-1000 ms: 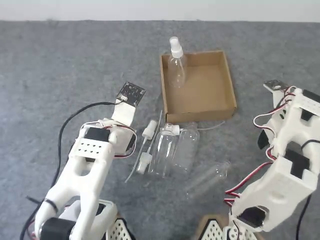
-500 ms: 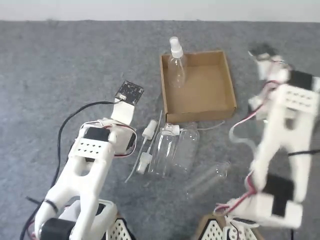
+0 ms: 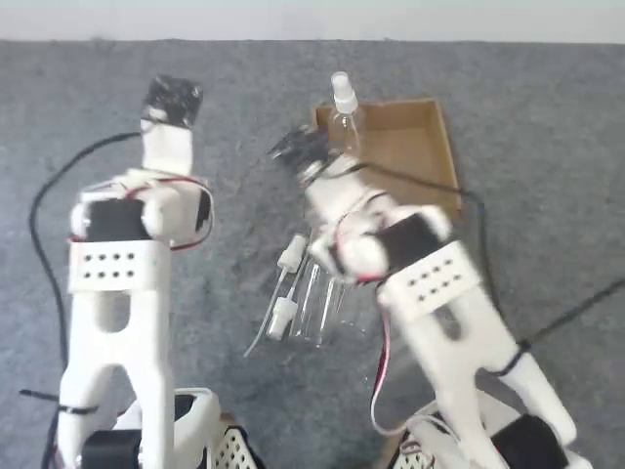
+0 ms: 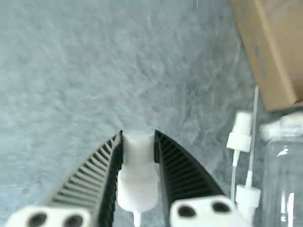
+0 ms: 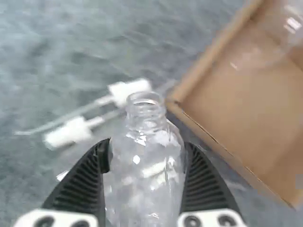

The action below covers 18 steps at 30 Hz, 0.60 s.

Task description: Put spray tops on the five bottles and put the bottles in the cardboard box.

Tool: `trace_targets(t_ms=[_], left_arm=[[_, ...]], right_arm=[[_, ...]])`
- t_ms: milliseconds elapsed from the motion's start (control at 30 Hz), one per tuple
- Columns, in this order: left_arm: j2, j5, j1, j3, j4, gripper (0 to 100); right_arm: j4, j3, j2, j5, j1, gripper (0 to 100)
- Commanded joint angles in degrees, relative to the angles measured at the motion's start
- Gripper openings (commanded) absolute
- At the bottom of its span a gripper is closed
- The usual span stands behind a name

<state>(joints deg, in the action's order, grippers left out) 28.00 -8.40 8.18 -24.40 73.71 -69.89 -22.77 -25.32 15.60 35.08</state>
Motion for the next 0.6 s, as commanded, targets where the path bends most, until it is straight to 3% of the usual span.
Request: trace_targets(t_ms=[0,300,567], left_arm=[[5.8,0.7,0.3,11.6,5.8,1],[22.2,6.7,-0.2,14.2,6.2,1],[25.2,18.9,-0.2,14.2,-4.7,1]], right_arm=[[7.4,-4.2,-3.6,-2.2,7.0,0.6],[17.0,-17.8,-14.5,-5.5,12.5,0.6],[29.3,-30.5,-19.6,-6.7,15.8,0.6]])
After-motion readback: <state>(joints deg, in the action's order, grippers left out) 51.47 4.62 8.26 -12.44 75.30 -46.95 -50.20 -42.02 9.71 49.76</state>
